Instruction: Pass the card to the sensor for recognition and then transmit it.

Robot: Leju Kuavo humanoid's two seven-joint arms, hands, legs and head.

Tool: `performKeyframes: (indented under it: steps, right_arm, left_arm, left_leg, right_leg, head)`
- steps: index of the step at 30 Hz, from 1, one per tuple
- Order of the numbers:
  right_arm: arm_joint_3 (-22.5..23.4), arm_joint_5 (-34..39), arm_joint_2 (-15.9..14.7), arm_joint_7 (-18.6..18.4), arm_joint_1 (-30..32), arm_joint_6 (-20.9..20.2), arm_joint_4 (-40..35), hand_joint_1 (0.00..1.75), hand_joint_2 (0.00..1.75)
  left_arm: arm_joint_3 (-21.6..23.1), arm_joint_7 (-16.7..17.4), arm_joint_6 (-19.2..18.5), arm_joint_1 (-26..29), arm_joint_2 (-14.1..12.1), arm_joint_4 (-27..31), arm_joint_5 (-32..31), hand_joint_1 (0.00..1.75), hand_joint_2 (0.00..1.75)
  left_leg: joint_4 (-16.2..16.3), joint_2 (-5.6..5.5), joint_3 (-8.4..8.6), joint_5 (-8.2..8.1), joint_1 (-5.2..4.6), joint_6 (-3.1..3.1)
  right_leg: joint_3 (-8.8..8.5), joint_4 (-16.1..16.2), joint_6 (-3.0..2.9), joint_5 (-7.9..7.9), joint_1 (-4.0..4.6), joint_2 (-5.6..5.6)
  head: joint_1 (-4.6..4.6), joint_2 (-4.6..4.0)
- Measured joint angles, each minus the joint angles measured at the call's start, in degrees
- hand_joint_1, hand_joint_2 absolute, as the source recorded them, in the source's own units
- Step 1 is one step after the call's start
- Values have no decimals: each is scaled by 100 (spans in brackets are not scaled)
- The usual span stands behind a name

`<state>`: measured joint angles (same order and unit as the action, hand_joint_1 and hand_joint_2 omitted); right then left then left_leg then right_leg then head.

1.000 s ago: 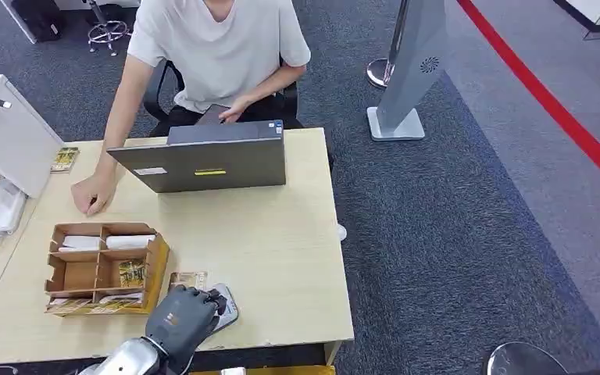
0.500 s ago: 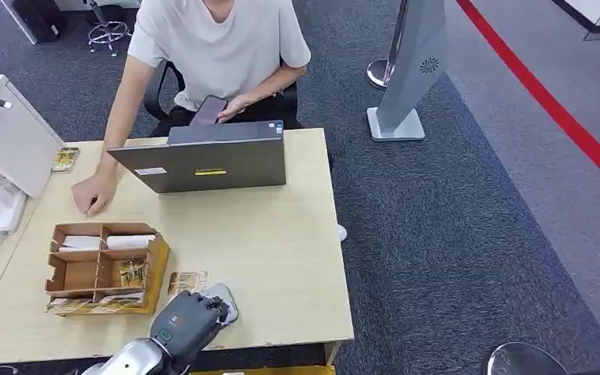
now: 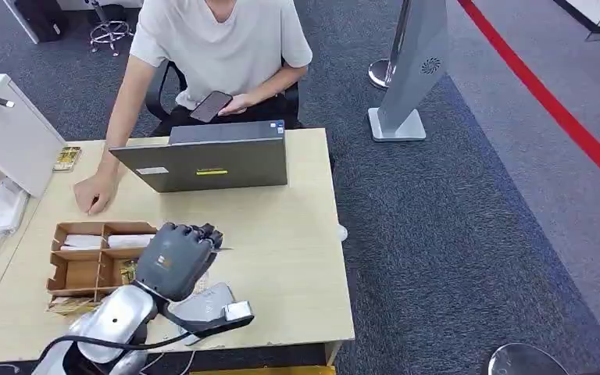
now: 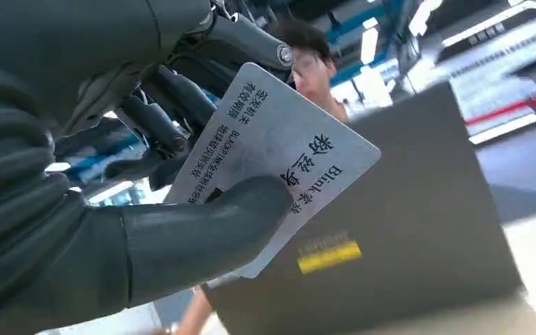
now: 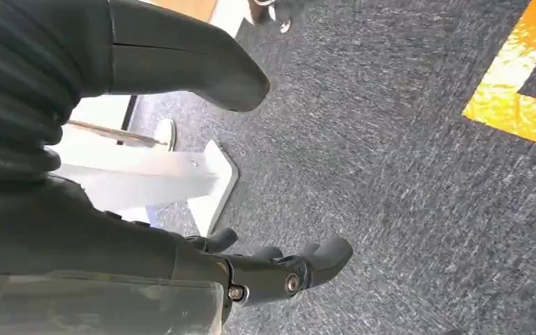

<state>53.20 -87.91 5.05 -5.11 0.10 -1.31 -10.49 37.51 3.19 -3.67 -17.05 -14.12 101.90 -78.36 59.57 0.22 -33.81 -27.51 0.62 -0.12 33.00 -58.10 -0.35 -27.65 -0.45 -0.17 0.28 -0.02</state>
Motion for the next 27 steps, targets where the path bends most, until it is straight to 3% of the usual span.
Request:
performKeyframes:
  steps: [7, 13, 19, 27]
  right_arm:
    - [-2, -87, 0, 15, 9, -35, 0, 0, 175]
    - [-13, -192, -2, 74, 4, -103, 0, 0, 175]
    - [-35, -192, -2, 85, 5, -109, 0, 0, 175]
    - [-166, -194, -61, 118, 0, -173, 0, 0, 175]
  left_arm:
    - [-76, 131, -79, -571, 52, 52, -98, 175, 175]
    - [-360, 380, -457, -1487, 52, -172, -352, 175, 175]
    - [-450, 535, -535, -1749, 52, -376, -589, 175, 175]
    - [-732, 1325, -868, -2619, -80, -1760, -785, 175, 175]
  left_leg:
    - [0, 3, 1, 0, 0, -1]
    - [-1, 6, 1, 3, 0, -2]
    - [0, 4, 0, 3, 0, -2]
    - [-1, 10, 2, 9, 1, -2]
  right_leg:
    - [2, 0, 0, 0, 0, 5]
    - [0, -1, -3, 4, 0, 6]
    - [3, -1, -3, 4, 0, 8]
    - [3, -4, -8, 9, 1, 12]
  head:
    - [-2, 0]
    - [-2, 2]
    - [-2, 0]
    - [0, 0]
